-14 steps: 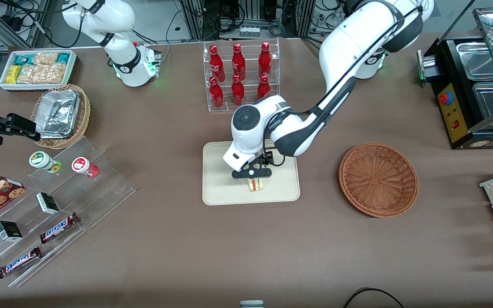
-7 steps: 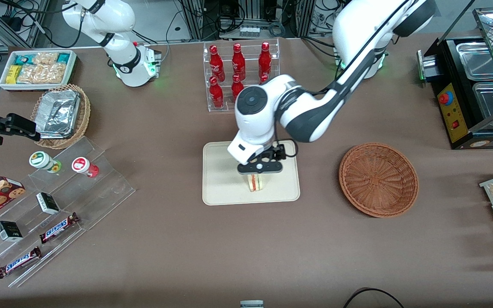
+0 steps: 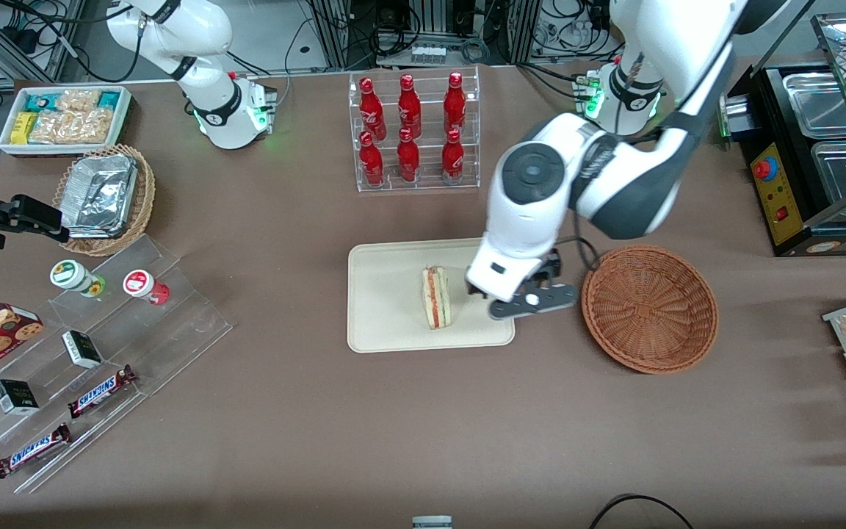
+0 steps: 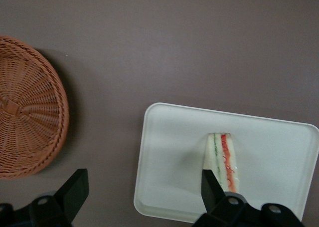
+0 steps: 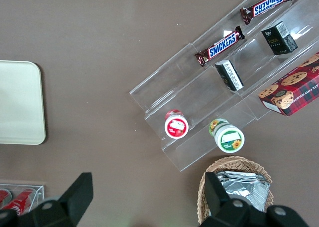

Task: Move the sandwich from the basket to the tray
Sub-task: 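Open the left gripper to release the sandwich and raise it away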

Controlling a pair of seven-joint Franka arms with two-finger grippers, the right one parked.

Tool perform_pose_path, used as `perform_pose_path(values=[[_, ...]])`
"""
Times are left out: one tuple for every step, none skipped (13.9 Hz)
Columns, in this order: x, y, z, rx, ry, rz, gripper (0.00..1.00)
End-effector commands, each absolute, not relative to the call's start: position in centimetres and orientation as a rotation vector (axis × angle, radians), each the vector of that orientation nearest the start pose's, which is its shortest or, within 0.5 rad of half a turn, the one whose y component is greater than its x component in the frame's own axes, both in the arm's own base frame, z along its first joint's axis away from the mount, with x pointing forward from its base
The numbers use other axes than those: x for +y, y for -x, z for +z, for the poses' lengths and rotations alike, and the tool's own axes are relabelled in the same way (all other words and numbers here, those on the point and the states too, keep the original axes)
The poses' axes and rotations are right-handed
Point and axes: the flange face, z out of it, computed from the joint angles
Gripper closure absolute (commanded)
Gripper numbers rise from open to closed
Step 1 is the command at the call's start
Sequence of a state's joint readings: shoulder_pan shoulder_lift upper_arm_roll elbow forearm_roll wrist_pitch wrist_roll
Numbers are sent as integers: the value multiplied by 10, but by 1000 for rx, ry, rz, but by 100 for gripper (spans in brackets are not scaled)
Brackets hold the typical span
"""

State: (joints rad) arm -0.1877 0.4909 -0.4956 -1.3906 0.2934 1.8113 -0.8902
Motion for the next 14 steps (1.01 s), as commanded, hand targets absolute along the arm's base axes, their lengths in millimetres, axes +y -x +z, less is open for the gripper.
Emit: perform_pose_path(values=[[-324,-584,468,-281,3083,-23,0],[-311,-591,470,-312,3079,-28,0],[-299,-596,475,-340,3076,-37,0],[-287,-599,476,-365,3064,-25,0],[-272,-601,475,-374,3044,6,0],[-259,-601,481,-348,3039,8,0],[-241,-597,483,-313,3036,20,0],[-222,-591,494,-289,3066,41,0],[-205,-593,497,-259,3081,68,0],[-186,-592,507,-235,3087,80,0],[-171,-590,510,-204,3103,120,0],[-148,-586,521,-121,3119,142,0],[-123,-580,528,10,3117,209,0],[-107,-575,536,90,3119,259,0]])
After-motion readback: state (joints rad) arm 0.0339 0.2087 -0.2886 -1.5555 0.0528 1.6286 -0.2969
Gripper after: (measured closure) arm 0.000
